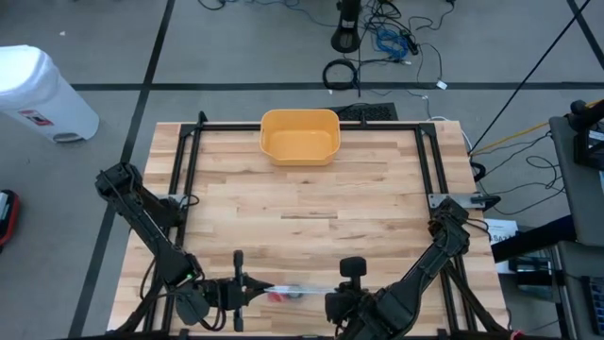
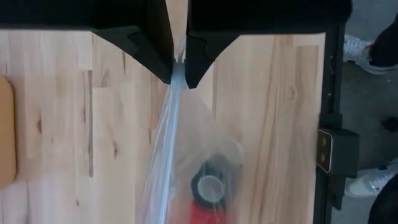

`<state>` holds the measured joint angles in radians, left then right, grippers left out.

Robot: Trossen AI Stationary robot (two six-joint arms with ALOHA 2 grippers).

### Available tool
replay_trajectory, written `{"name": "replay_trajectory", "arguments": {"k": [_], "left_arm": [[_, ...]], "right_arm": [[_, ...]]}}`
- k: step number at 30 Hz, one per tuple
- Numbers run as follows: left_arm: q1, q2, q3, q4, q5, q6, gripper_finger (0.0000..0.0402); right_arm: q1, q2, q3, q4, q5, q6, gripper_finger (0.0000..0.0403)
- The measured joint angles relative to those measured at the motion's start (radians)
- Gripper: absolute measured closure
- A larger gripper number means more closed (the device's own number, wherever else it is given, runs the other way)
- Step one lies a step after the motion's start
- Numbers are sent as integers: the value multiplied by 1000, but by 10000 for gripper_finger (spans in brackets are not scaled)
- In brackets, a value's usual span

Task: Roll bandage
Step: Close the transparent zip bag

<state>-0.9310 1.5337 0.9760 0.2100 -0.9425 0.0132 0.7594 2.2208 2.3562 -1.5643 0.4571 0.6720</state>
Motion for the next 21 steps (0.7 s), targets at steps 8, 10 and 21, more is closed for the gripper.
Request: {"name": "replay_trajectory", "arguments": {"k": [8,10,21], "left_arm": [[0,0,0,-1,0,-4,401],[0,0,0,-1,0,-5,401],[0,1,0,-1,0,-5,401]], "right_arm": [[12,0,1,2,-48,29,390],[13,0,1,2,-56,42,390],[13,0,1,3,-114,72,388]]}}
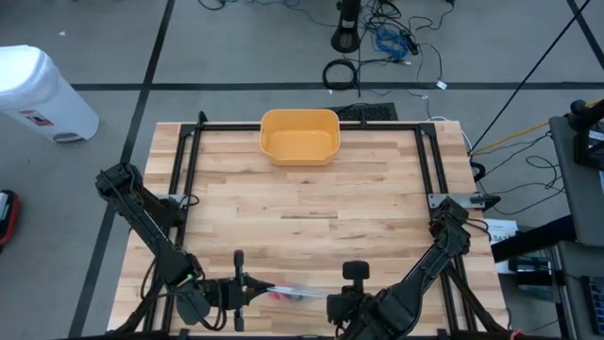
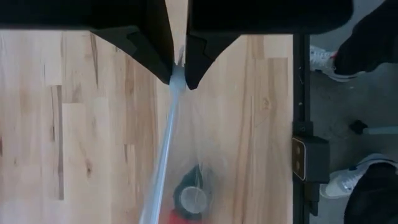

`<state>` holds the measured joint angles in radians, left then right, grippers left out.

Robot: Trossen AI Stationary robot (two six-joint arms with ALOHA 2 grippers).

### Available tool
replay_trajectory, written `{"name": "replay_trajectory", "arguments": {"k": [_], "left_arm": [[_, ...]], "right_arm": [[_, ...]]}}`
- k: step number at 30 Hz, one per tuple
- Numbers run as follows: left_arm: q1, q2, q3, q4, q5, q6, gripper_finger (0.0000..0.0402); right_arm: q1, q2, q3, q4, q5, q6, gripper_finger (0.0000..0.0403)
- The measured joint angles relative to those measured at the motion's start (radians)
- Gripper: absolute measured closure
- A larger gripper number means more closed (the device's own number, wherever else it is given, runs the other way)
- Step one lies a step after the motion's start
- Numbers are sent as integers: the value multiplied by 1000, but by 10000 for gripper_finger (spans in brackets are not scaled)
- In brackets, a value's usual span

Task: Roll bandage
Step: Close the transparent zip bag, then put the transparent zip bag into the yellow bin

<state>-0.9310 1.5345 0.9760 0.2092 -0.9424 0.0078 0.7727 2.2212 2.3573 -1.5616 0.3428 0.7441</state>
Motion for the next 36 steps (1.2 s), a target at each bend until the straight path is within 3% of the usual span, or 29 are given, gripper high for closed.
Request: {"name": "replay_trajectory", "arguments": {"k": [4,12,17,25,28,36], "left_arm": [[-4,-2,0,-4,-21,-1,401],[-3,-3,0,-5,-16,-2,401],[-5,-3,0,-2,-17,-2,401],[-4,-3,0,-1,-17,-1,401],[-4,-3,0,0,-17,-1,401],[-4,-3,0,21,-17,7,401]], "right_arm": [[5,1,-4,-48,-44,4,366],[4,-5,-4,-20,0,46,263],[45,-15,-2,-7,21,118,224],[162,-14,-43,41,312,358,220],[185,-14,-97,60,355,420,225],[188,-13,-303,242,570,457,226]]}}
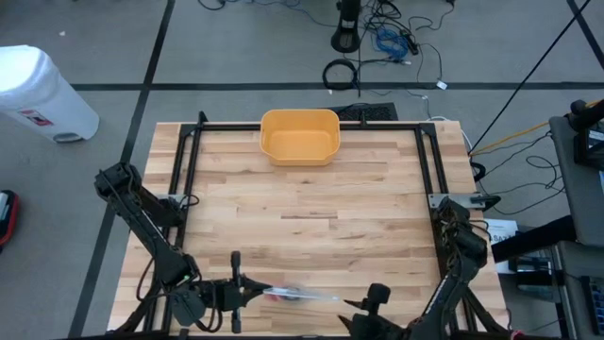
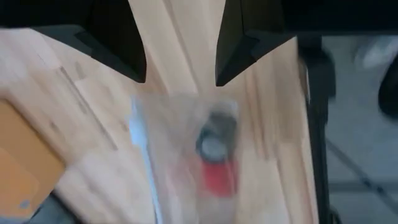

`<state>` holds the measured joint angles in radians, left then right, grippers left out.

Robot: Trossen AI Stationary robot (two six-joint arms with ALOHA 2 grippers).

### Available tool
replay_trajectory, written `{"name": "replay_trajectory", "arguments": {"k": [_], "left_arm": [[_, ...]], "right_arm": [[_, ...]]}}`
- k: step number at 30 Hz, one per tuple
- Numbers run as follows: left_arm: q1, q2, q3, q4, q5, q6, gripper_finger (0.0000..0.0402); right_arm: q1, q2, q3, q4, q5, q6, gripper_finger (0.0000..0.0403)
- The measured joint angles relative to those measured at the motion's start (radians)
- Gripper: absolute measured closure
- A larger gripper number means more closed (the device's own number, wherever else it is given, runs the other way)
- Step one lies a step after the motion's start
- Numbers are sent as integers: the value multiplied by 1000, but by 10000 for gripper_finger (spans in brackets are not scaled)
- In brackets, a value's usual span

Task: Roll bandage
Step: Put the transparent zip bag into the yellow bin

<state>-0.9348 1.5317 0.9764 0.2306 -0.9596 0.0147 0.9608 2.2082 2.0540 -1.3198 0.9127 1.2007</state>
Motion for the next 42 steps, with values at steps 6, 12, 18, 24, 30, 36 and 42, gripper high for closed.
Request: {"name": "replay_trajectory", "arguments": {"k": [6,12,18,24,30,36,42], "left_arm": [[-3,0,0,0,-4,2,401],[-4,0,0,-1,-5,11,401],[-5,-3,0,-1,-7,13,401],[-5,-4,0,0,-11,18,401],[-5,-4,0,-1,-11,18,401],[-5,-4,0,-1,-11,18,401],[-5,-4,0,-1,-11,18,401]], "right_arm": [[-13,0,-164,186,176,47,226],[-11,0,-274,218,309,168,227],[-5,0,-306,235,430,218,227],[-4,0,-308,309,454,168,236],[-4,0,-308,407,489,61,289],[-5,0,-308,459,499,-16,361],[-6,-1,-307,505,500,-100,393]]}}
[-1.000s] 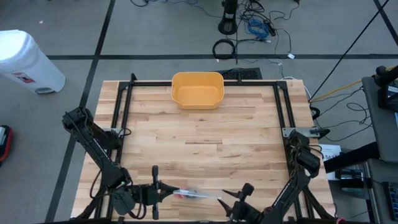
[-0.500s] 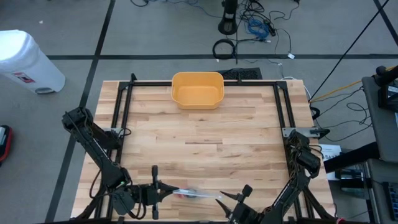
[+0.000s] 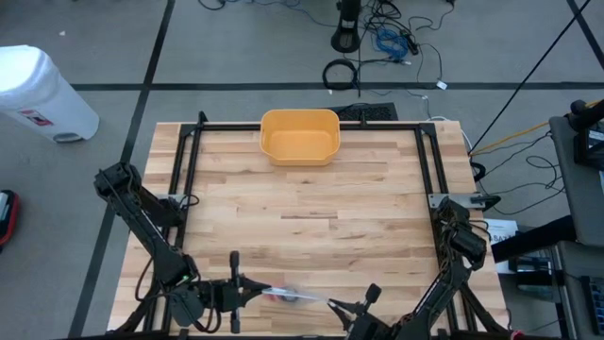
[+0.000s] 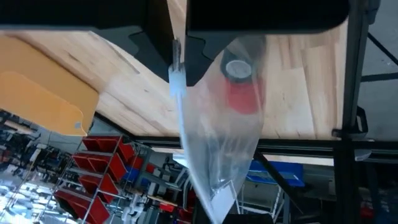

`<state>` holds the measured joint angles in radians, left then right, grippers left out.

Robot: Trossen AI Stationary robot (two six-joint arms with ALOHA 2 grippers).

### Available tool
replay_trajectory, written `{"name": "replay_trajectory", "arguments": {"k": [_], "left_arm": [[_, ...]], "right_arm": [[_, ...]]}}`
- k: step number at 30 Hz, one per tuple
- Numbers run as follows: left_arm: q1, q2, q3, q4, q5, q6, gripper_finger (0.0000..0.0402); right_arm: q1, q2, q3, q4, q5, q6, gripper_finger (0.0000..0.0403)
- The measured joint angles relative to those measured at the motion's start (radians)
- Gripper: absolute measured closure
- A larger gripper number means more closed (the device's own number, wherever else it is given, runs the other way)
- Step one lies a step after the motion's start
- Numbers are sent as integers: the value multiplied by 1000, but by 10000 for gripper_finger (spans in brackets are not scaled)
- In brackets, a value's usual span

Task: Roll bandage
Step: Put the transparent zip bag into the yellow bin

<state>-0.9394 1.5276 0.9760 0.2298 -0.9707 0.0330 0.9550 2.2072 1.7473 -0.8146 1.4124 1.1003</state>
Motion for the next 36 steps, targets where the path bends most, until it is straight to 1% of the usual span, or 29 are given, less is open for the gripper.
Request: {"name": "replay_trajectory", "arguments": {"k": [3,6,10,14,19,23,24,26,28,33,36], "left_arm": [[3,0,0,0,-3,0,401],[13,0,0,5,-19,16,401],[32,-12,0,59,-39,107,402],[53,-68,0,85,-60,194,402],[87,-169,0,72,-61,294,402],[129,-240,0,51,-60,364,402],[143,-255,0,41,-59,376,402],[178,-282,0,36,-58,404,402],[214,-306,0,36,-39,434,402],[332,-356,0,37,120,447,402],[409,-375,0,38,167,447,402]], "right_arm": [[-5,-2,21,-4,3,-58,398],[-14,-24,43,-5,7,-153,398],[-35,-90,58,-10,6,-290,402],[-53,-158,59,-20,-48,-375,401],[-79,-240,58,-68,-61,-529,401],[-128,-327,60,-129,-57,-633,401],[-142,-347,60,-149,-66,-651,401],[-172,-389,60,-182,-118,-691,402],[-208,-429,60,-195,-177,-747,402],[-297,-499,58,-195,-280,-931,402],[-345,-550,58,-194,-340,-1021,402]]}}
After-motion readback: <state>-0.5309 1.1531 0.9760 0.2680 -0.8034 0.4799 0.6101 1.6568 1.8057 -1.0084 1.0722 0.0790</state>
